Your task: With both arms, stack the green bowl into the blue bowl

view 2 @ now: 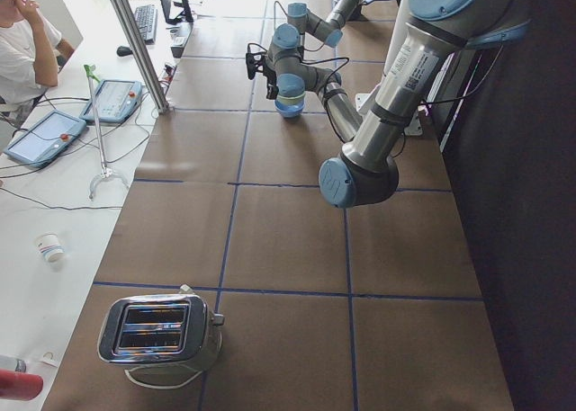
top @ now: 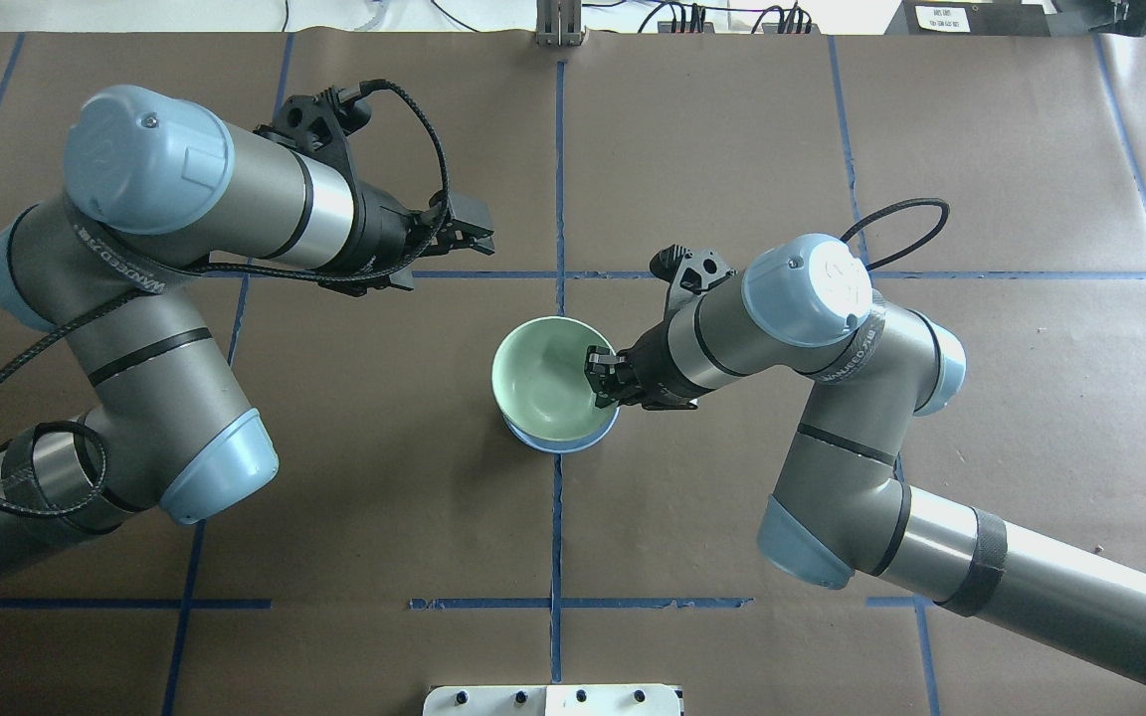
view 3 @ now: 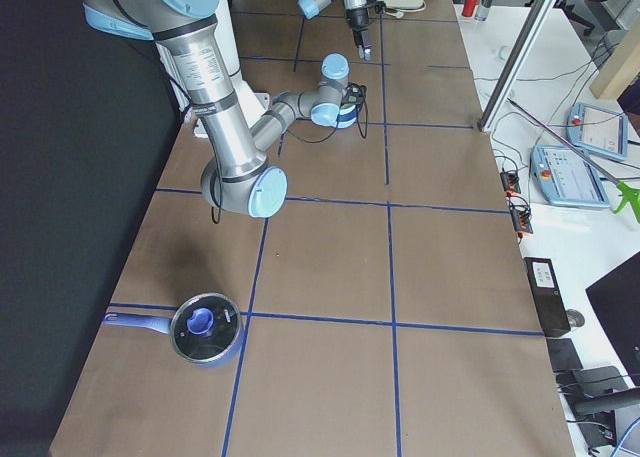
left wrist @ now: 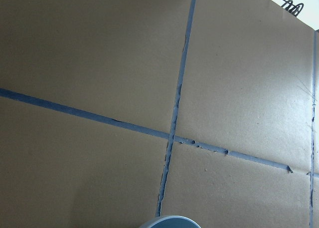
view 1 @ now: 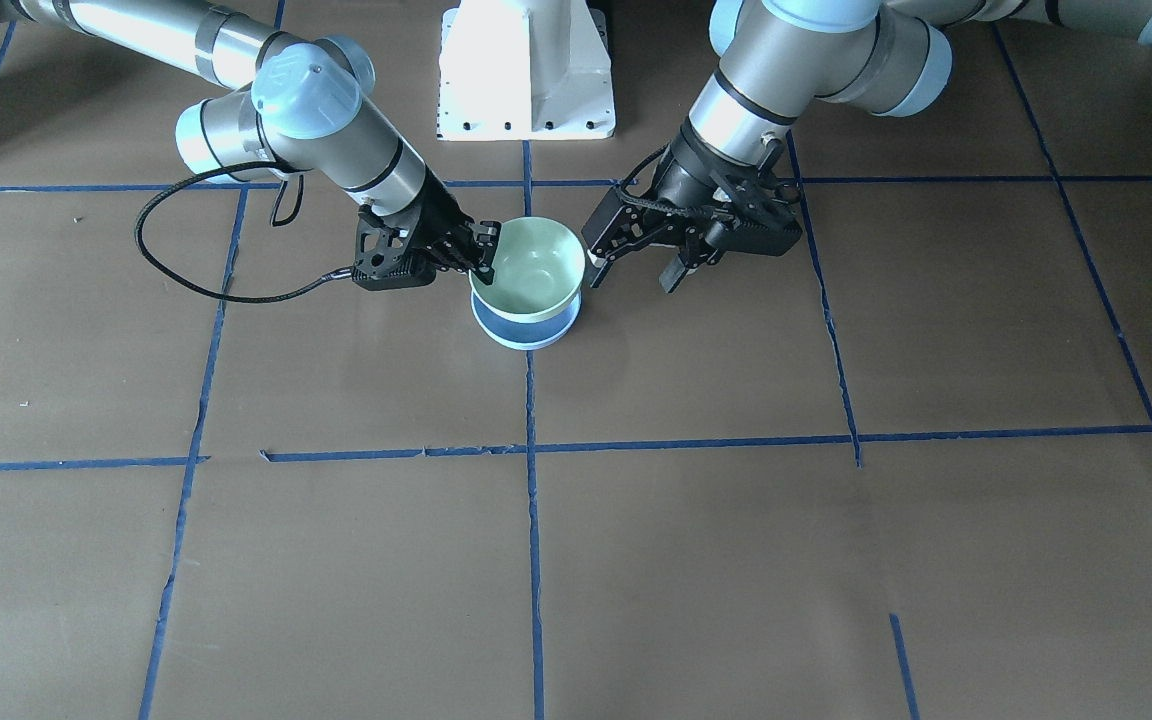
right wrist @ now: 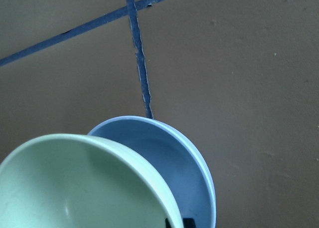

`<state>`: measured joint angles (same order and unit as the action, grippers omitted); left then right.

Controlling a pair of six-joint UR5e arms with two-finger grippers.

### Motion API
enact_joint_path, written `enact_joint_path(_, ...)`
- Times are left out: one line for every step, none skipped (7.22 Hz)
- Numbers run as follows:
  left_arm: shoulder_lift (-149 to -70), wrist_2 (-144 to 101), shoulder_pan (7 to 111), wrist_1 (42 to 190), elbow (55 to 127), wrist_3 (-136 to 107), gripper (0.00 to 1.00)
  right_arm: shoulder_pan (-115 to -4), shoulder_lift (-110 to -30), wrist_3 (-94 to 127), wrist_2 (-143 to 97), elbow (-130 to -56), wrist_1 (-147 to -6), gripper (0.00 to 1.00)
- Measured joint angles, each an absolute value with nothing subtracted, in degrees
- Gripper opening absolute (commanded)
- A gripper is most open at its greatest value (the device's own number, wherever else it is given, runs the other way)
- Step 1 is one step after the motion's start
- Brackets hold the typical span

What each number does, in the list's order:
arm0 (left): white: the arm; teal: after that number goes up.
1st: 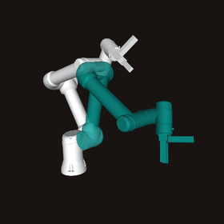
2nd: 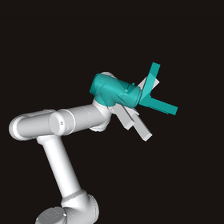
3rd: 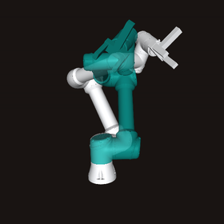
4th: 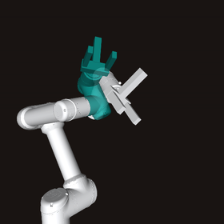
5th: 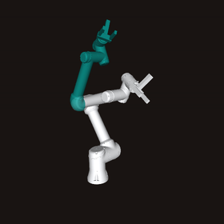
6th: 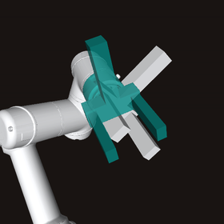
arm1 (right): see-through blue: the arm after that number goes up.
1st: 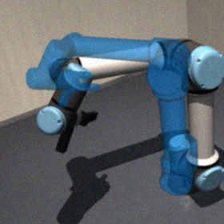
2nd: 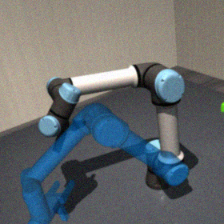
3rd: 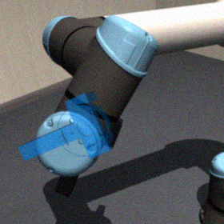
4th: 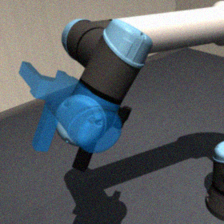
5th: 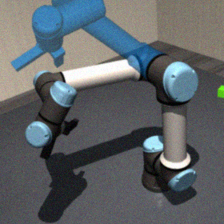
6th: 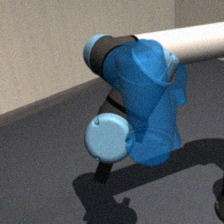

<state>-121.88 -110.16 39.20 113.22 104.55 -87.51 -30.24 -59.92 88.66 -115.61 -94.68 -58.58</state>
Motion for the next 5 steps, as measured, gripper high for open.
enact_joint_path(-121.58, -110.19, 39.15, 113.28, 104.57, -87.53, 1.0, -30.21, -59.86, 88.67, -115.28, -94.57, -58.6, 0.0)
enact_joint_path(-121.41, -110.2, 39.13, 113.36, 104.58, -87.53, 1.0, -30.18, -59.83, 88.68, -114.73, -94.39, -58.61, 0.0)
enact_joint_path(-121.28, -110.21, 39.12, 113.42, 104.59, -87.54, 1.0, -30.16, -59.84, 88.75, -114.24, -94.14, -58.62, 0.01)
enact_joint_path(-121.24, -110.21, 39.11, 113.45, 104.59, -87.54, 1.0, -30.12, -59.83, 89.28, -113.61, -93.98, -58.64, 0.27)
enact_joint_path(-121.22, -110.21, 39.11, 113.46, 104.59, -87.54, 1.0, -29.9, -59.82, 90.18, -112.81, -93.84, -58.66, 0.99)
